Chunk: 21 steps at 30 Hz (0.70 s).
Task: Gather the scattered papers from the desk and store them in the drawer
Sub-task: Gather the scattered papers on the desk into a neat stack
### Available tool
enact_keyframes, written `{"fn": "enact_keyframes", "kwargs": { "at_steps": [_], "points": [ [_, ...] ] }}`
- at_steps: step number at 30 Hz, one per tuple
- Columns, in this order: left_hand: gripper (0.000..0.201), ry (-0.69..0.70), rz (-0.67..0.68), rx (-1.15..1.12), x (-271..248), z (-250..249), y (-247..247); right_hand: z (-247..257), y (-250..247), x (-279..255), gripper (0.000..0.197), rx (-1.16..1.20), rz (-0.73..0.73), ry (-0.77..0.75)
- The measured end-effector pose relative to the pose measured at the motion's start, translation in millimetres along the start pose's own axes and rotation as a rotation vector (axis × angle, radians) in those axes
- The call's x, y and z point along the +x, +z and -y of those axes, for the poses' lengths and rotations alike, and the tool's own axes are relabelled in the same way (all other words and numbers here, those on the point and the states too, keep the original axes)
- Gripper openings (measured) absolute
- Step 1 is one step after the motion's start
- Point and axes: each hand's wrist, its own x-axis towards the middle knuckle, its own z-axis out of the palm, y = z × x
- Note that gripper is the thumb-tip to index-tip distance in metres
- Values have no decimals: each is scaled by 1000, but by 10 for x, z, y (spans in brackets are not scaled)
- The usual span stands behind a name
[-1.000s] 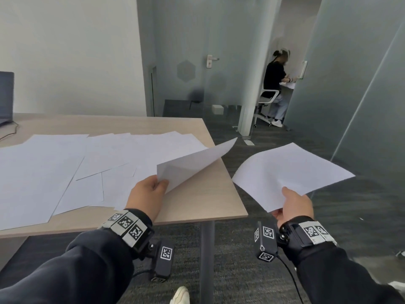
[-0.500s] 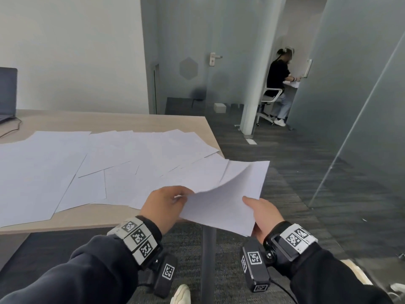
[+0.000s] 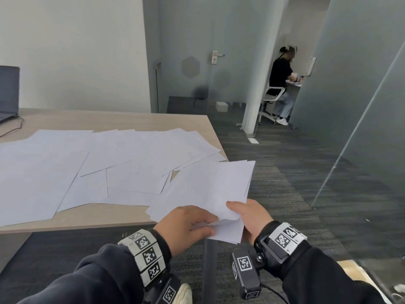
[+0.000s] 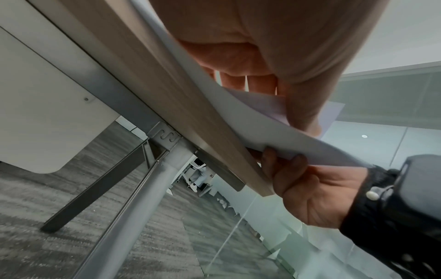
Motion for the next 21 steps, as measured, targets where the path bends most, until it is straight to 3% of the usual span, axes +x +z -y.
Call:
{"fn": "enact_keyframes", "kwargs": {
  "at_steps": [3,6,8,13,17,21],
  "points": [
    [57,15,-11,120,-19,20,-71,-9,-16,32,17,-22,-35,-13],
    [101,-140,100,420,-72,55,-180,-19,-39,59,12,7,-47,-10],
    [115,-213,123,498,-108,70,-216,-18,-32,56,11,30,-39,-12],
    [101,-183,124,508,-149,25,-151,-3,14,47,15,23,-50,-16],
    [103,-121,104,455,-159,13,-199,12,-8,40,14,-19,-63,-38],
    [95,-176,-8,262,-180,65,-329,-37,-97,-38,16,-69,-49,-62]
  ]
}}
